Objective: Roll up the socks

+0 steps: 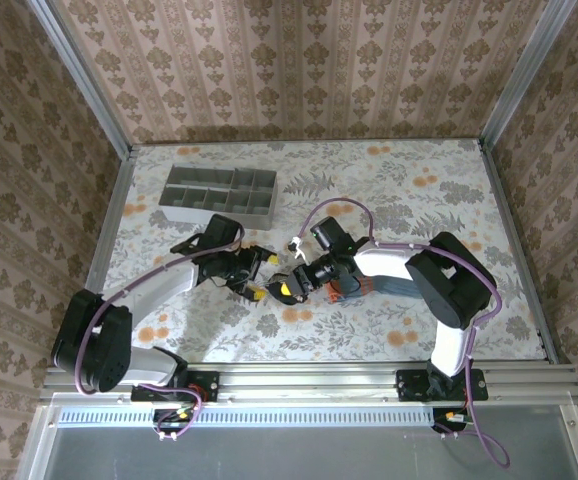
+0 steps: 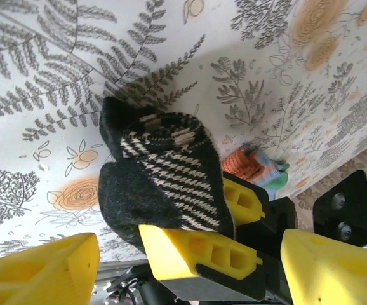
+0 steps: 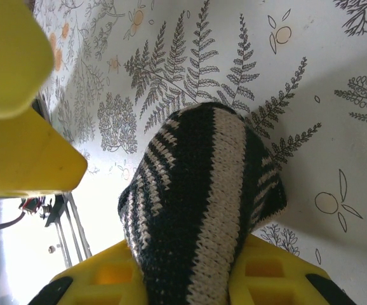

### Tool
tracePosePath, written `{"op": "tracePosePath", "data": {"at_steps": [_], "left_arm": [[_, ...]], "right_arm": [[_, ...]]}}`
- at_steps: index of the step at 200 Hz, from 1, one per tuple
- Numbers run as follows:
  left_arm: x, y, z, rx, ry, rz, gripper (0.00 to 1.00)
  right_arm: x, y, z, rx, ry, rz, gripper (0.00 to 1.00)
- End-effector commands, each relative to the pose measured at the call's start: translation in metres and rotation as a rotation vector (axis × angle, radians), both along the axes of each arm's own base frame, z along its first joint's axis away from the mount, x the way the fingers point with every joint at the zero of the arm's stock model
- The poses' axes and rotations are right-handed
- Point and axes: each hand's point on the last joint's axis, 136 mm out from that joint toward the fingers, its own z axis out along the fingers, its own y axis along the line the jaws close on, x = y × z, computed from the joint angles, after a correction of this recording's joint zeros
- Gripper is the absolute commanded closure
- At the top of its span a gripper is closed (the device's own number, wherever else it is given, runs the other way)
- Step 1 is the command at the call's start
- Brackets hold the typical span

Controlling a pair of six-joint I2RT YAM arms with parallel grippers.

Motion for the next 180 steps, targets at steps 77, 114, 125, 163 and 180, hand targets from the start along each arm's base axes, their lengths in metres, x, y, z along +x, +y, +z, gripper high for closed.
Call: {"op": "tracePosePath", "data": {"at_steps": [77, 114, 125, 163, 180], "left_arm": [[0.007, -0.013, -0.009, -0.02, 0.072, 0.04, 0.24], [0.017, -0.018, -0.01, -0.027, 0.059, 0.047, 0.28], [0.018, -0.02, -0.011, -0.029, 0.058, 0.041, 0.3], [0.02, -0.021, -0.012, -0.032, 0.05, 0.041, 0.55], [0.02, -0.02, -0.011, -0.028, 0.041, 0.037, 0.7]], "right_arm": [[0.009, 0.015, 0.052, 0.155, -0.016, -0.016, 1.0], [0.006, 0.013, 0.056, 0.167, -0.018, -0.026, 1.0], [0.005, 0.014, 0.058, 0.173, -0.018, -0.024, 1.0], [0.006, 0.015, 0.062, 0.187, -0.016, -0.026, 1.0], [0.006, 0.015, 0.063, 0.188, -0.016, -0.024, 1.0]]}}
